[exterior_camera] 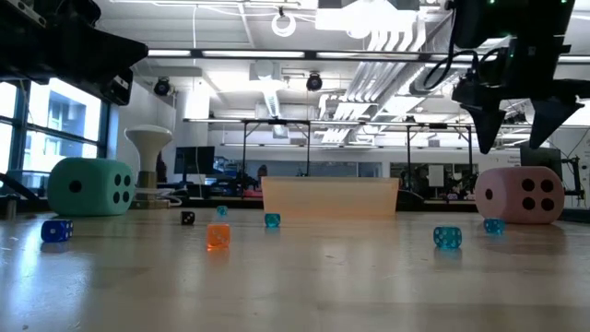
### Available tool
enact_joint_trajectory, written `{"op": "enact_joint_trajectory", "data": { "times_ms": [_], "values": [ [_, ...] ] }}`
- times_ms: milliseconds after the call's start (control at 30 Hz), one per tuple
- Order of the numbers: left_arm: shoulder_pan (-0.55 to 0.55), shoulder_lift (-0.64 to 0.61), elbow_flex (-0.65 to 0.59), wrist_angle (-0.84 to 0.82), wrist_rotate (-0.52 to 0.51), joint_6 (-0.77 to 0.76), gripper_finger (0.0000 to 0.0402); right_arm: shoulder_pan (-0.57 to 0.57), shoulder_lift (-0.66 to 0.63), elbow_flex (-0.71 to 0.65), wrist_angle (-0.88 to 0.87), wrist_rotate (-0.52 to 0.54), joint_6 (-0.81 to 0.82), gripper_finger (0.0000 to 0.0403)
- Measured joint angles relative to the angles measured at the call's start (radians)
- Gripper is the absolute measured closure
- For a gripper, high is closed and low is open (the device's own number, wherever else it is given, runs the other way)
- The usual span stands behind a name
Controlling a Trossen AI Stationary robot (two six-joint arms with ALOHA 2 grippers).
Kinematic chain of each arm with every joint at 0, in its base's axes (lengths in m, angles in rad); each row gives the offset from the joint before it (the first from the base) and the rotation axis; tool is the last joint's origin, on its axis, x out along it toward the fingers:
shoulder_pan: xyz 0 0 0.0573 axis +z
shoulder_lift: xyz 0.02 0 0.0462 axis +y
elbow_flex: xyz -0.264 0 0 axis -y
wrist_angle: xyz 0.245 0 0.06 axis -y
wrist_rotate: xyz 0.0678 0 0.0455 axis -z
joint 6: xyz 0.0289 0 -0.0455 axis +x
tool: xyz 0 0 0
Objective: Pick & Place Dice
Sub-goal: Put the large pink die into the orange bin
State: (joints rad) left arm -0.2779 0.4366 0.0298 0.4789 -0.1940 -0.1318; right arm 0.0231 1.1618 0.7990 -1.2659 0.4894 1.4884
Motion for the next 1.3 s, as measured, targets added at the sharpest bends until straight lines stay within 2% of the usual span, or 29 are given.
{"op": "enact_joint_trajectory", "data": {
  "times_ms": [333,667,800,933,1300],
  "values": [
    [0.000,0.000,0.000,0.000,0.000,0.000,0.0401,-0.008,0.000,0.000,0.110,0.054,-0.203,0.0017],
    [0.000,0.000,0.000,0.000,0.000,0.001,0.0401,-0.004,0.000,0.000,0.167,0.052,-0.244,0.0017],
    [0.000,0.000,0.000,0.000,0.000,0.001,0.0401,-0.012,0.000,0.000,0.158,0.035,-0.171,0.0017],
    [0.000,0.000,0.000,0.000,0.000,0.001,0.0401,-0.046,0.000,0.000,0.116,-0.061,-0.047,0.0017],
    [0.000,0.000,0.000,0.000,0.006,0.001,0.0401,-0.134,0.006,0.000,0.007,-0.150,0.000,0.0017]
  ]
}}
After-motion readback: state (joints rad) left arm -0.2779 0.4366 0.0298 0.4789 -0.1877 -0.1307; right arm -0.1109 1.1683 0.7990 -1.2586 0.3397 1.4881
